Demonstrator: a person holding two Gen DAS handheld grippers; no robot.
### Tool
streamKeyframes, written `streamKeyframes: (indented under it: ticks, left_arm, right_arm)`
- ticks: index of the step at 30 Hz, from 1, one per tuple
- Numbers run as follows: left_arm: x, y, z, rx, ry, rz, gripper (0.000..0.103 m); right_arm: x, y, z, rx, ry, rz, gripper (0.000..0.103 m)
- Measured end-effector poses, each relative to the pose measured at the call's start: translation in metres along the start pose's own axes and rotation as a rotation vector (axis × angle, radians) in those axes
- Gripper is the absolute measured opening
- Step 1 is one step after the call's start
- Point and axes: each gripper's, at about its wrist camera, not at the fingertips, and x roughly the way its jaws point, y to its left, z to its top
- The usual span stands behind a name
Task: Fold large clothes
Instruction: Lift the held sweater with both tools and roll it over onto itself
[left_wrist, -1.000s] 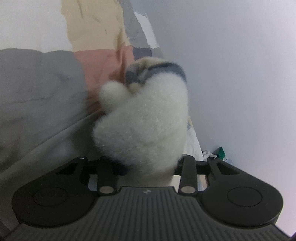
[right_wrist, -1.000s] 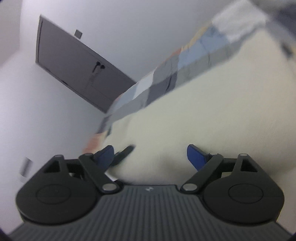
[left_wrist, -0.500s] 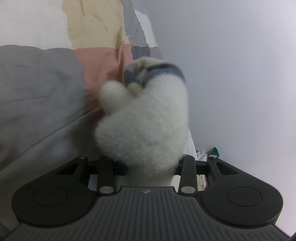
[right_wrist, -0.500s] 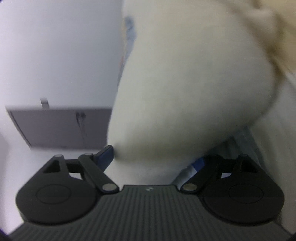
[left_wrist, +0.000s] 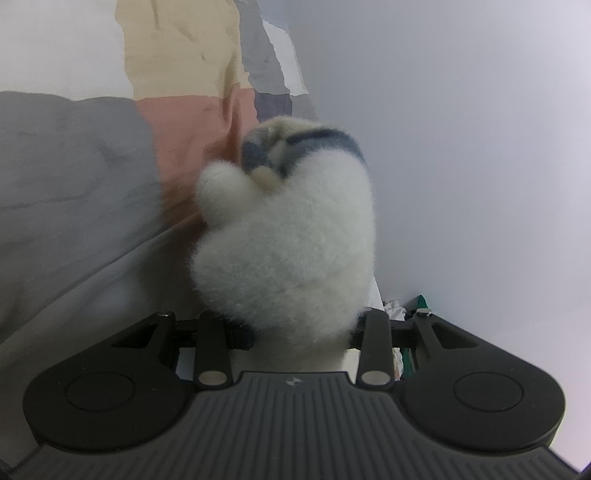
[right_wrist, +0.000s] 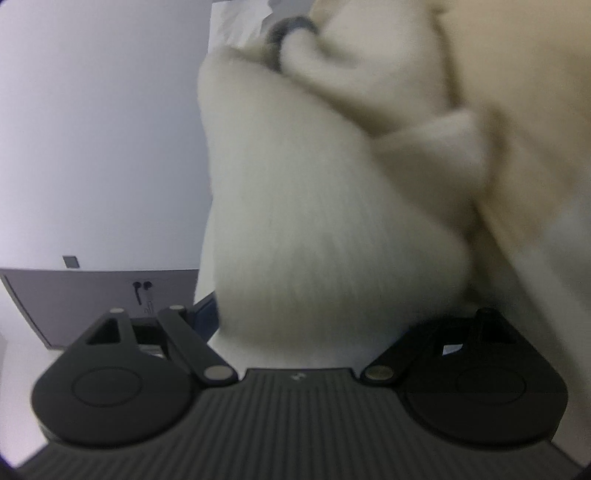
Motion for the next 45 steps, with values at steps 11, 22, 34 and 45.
streamKeyframes:
  ticks: [11,22,34,45]
  left_arm:
    - [-0.022,-0.012,-0.01,0.037,0.002,-0.032,0.04]
    - [-0.063,-0.044,-0.024,0.113,0.007,-0.118,0.04]
    - [-0.039,-0.107,-0.051,0.133,0.072,-0.221,0.04]
    - [0.053,-0.214,-0.103,0.23,0.147,-0.28,0.04]
  right_arm:
    - [-0.023,0.041,-0.005,-0.265,-0.059,-0.001,0.057]
    - [-0.08,0.081,-0.016,-0.385,-0.085,0.058,0.056]
    - [-0.146,0.127,0.033,-0.503,-0.141,0.094,0.056]
    - [-0.206,0.142,0.124,-0.466,-0.282,0.117,0.056]
